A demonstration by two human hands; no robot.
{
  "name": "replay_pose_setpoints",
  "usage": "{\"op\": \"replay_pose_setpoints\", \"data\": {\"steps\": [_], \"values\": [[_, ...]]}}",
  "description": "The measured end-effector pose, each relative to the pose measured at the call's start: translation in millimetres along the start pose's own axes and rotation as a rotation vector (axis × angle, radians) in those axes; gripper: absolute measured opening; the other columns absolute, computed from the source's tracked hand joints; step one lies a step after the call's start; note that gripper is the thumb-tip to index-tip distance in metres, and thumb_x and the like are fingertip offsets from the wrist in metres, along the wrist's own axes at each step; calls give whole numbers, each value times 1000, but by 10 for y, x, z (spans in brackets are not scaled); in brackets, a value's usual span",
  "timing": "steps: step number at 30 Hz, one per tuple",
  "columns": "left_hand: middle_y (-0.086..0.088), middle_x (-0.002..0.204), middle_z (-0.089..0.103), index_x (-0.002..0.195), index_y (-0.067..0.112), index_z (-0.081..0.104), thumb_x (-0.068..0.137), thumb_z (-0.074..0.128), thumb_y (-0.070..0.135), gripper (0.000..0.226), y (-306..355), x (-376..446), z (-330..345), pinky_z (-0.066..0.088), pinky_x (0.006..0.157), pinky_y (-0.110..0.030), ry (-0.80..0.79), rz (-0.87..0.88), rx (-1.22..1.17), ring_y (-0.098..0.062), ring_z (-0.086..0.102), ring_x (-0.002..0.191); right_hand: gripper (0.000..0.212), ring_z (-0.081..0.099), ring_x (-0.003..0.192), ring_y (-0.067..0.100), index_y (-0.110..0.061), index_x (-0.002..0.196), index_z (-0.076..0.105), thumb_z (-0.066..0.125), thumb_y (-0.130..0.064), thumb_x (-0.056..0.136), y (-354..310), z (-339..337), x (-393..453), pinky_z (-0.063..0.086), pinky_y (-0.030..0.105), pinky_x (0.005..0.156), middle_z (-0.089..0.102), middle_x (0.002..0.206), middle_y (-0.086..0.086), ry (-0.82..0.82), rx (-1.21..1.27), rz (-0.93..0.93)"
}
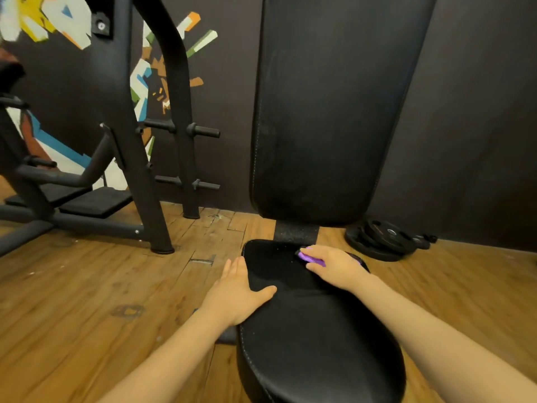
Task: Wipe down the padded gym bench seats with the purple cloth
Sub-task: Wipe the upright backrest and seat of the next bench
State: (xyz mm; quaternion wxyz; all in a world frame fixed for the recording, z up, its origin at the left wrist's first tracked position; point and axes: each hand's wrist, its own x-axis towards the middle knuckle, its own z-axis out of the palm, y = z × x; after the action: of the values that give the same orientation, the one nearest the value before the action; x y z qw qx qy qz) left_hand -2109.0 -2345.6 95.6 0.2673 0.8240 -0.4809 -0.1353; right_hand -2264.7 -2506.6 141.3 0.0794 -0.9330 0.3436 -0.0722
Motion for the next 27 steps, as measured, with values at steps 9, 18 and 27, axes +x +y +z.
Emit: {"op": "replay_pose_setpoints", "data": {"steps": [9, 18, 27], "values": [[0, 162, 2, 154, 18, 1, 86, 47, 68, 96, 41, 8, -16, 19, 118, -42, -11, -53, 96, -19, -5, 148, 44, 44, 127, 12, -26, 139, 43, 49, -27, 96, 171, 15, -304, 32, 26, 106, 47, 141, -5, 102, 174, 192], [-2, 161, 9, 154, 14, 10, 97, 32, 58, 75, 207, -154, -139, 13, 119, -40, 7, 89, 443, -18, 0, 148, 43, 34, 135, 13, -24, 140, 42, 47, -27, 98, 188, 59, -784, 23, 26, 111, 44, 143, -8, 84, 236, 125], [-4, 161, 5, 154, 13, 11, 100, 29, 53, 70, 260, -21, -228, 11, 120, -38, -132, 208, 566, -17, -1, 148, 44, 41, 131, 12, -26, 140, 41, 48, -25, 97, 256, 62, -546, 30, 29, 108, 44, 144, -6, 52, 192, 104]]}}
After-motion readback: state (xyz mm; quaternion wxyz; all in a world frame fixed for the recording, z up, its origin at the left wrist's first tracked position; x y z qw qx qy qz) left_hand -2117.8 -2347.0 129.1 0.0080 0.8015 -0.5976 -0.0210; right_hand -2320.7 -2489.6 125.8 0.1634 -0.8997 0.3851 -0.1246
